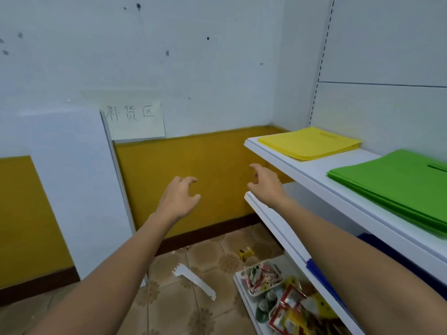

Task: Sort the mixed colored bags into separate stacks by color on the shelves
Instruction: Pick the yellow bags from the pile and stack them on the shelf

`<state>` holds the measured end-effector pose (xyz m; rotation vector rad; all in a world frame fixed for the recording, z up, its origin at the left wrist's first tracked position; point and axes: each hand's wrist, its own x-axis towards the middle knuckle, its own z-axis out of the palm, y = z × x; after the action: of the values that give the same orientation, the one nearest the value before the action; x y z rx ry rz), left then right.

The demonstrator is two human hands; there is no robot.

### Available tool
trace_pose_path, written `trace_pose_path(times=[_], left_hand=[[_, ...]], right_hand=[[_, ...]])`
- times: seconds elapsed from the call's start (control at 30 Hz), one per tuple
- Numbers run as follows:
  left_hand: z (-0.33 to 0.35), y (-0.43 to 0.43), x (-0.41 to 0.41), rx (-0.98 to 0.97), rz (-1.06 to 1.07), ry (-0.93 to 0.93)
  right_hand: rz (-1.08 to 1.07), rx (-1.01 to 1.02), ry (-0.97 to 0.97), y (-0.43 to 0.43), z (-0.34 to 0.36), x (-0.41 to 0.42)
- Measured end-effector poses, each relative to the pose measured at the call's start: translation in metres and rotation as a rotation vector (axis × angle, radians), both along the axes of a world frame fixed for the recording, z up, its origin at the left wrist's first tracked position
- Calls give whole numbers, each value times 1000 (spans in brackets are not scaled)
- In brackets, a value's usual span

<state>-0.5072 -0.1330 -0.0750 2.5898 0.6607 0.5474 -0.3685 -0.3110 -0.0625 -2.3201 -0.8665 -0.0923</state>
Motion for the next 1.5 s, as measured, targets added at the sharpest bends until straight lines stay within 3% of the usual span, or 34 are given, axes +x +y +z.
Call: trace_pose_path(times=[0.53, 0.83, 1.13, 1.37, 1.5], left_hand=[[11, 95, 233, -91, -43, -56], [14, 149, 357, -69, -205, -79], [38, 139, 517, -76, -621, -105], [35, 72, 564, -135, -986, -30], [21, 39, 579, -106, -1009, 108]], right_hand=[[-62, 56, -38, 114, 30, 235], [-122, 17, -152, 169, 28, 322], [-588, 53, -119, 129, 39, 406], [-1028, -22, -86, 30, 43, 380], [-1199, -73, -74, -10, 40, 355]])
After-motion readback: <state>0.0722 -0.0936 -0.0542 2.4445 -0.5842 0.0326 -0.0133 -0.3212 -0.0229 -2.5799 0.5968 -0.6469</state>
